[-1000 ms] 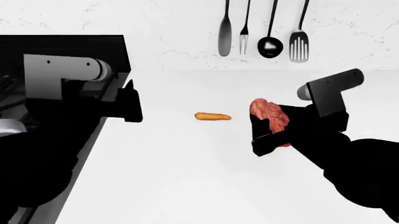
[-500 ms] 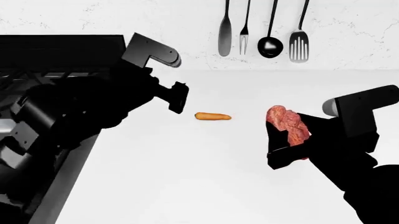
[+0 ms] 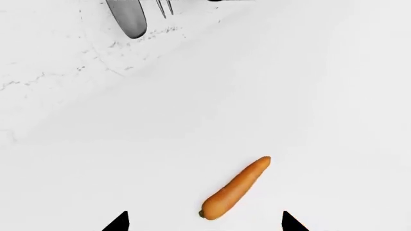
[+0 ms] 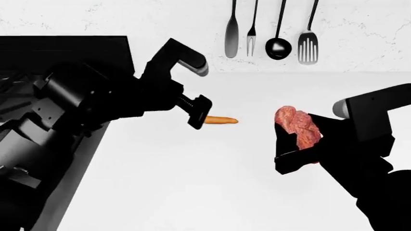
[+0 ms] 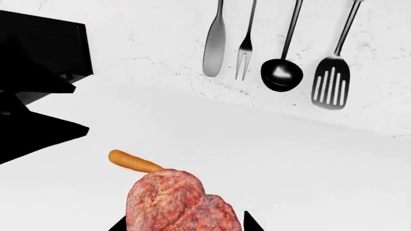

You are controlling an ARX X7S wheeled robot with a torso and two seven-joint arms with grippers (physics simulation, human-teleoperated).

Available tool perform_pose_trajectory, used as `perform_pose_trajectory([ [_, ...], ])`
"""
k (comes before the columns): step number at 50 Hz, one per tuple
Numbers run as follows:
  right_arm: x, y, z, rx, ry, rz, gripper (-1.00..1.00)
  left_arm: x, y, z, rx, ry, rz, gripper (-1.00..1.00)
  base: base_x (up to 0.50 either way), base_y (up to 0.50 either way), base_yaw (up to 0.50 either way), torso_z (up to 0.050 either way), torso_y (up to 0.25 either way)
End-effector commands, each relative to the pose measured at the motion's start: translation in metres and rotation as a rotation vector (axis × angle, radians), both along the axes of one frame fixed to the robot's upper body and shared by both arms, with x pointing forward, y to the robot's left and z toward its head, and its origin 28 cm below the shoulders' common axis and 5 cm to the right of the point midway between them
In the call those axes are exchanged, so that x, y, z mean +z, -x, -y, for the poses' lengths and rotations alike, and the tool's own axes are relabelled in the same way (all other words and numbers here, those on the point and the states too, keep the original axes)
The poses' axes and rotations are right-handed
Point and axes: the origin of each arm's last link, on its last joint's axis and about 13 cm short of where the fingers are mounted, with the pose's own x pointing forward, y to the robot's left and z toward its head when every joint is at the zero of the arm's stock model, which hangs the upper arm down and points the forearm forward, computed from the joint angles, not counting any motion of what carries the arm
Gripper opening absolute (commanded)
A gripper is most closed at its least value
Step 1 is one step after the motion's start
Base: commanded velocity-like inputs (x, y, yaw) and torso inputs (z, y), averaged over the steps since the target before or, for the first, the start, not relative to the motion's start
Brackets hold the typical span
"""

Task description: Place both pans onto different burners. Then place the carrot and the steak on different pans.

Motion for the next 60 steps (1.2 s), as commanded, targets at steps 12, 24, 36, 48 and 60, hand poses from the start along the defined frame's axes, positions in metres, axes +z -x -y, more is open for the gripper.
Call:
perform_pose_trajectory([
  [12,0.001,0.001,0.004,-0.042,0.011,0.018,-1.0,-0.005,-0.055,0.015,-0.081,-0.098,-0.069,1.0,0.0,0.0,0.0,0.0,0.0],
  [24,-0.001,-0.001,0.005,-0.046,0.005,0.014,-1.0,-0.04,-0.051,0.022,-0.114,-0.123,-0.134,1.0,0.0,0.0,0.0,0.0,0.0],
  [36,-0.003,-0.004,0.004,-0.042,-0.005,0.007,-1.0,-0.045,-0.052,0.021,-0.072,-0.086,-0.104,1.0,0.0,0.0,0.0,0.0,0.0],
  [48,-0.005,-0.004,0.004,-0.04,-0.01,0.005,-1.0,-0.049,-0.053,0.022,-0.093,-0.104,-0.068,1.0,0.0,0.0,0.0,0.0,-0.073],
  [60,-0.007,-0.005,0.004,-0.036,-0.01,0.002,-1.0,-0.053,-0.052,0.023,-0.129,-0.115,-0.088,1.0,0.0,0.0,0.0,0.0,-0.213],
])
